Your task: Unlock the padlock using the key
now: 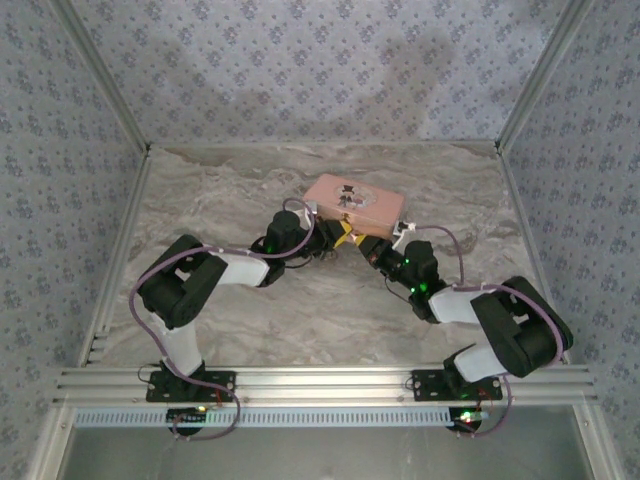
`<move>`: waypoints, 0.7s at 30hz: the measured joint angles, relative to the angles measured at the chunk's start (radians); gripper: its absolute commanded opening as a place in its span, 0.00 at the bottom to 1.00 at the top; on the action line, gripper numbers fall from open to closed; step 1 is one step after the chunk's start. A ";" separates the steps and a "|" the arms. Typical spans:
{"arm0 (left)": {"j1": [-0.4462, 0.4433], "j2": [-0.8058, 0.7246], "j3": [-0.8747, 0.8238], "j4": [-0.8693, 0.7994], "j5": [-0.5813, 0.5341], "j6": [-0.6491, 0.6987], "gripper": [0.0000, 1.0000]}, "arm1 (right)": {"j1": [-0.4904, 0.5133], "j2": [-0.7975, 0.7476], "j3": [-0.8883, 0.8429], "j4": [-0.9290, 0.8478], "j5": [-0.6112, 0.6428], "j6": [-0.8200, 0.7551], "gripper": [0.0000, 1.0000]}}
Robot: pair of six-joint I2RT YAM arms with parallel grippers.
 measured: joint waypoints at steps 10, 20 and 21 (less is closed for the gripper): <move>0.000 0.000 0.000 0.014 -0.020 -0.010 0.03 | -0.013 0.069 0.003 0.100 -0.006 0.058 0.00; 0.002 0.005 -0.006 0.035 -0.027 -0.011 0.03 | -0.023 0.124 0.003 0.179 -0.026 0.126 0.00; 0.002 0.005 -0.007 0.039 -0.027 -0.011 0.03 | -0.025 0.124 0.003 0.180 -0.028 0.131 0.00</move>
